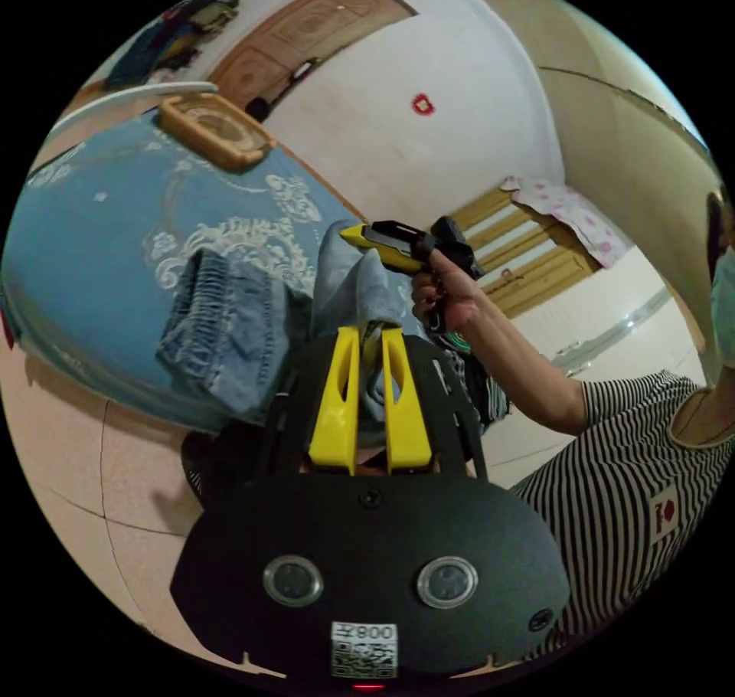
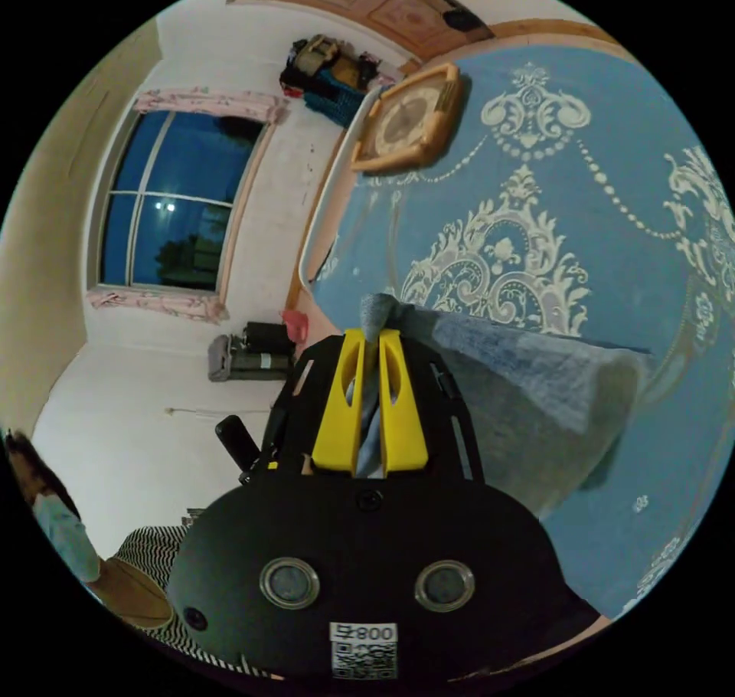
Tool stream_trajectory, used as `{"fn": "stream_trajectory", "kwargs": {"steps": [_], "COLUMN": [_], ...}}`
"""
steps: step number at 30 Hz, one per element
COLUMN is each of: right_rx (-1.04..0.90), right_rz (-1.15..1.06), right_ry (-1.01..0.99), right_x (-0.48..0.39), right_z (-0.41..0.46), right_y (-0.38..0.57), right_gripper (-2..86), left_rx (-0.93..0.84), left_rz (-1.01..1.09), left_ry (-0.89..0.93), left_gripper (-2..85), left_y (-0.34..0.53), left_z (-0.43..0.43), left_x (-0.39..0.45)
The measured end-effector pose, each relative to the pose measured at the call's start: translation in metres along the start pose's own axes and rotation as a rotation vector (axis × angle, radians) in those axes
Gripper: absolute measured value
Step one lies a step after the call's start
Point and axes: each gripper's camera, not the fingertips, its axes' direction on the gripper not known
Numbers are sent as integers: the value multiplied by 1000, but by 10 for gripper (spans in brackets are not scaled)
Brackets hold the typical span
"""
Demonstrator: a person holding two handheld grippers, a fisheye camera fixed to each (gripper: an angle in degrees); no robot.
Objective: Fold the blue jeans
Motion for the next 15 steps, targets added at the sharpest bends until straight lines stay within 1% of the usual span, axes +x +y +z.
{"fn": "stream_trajectory", "kwargs": {"steps": [3,8,9,13,15], "right_rx": [-60,-156,-169,-150,-86], "right_rz": [26,16,17,-50,-131], "right_ry": [20,73,54,-25,-80], "right_x": [0,3,6,5,-1], "right_z": [53,122,133,146,142], "right_y": [-25,-53,-57,-60,-53], "right_gripper": [33,46,53,56,35], "left_rx": [18,7,7,47,65], "left_rz": [-64,-188,-217,-304,-318], "left_ry": [-30,-20,-27,56,71], "left_gripper": [48,51,52,58,62], "left_y": [-5,-10,-10,-9,-7], "left_z": [-27,-57,-63,-90,-102], "left_x": [-52,-136,-154,-207,-222]}}
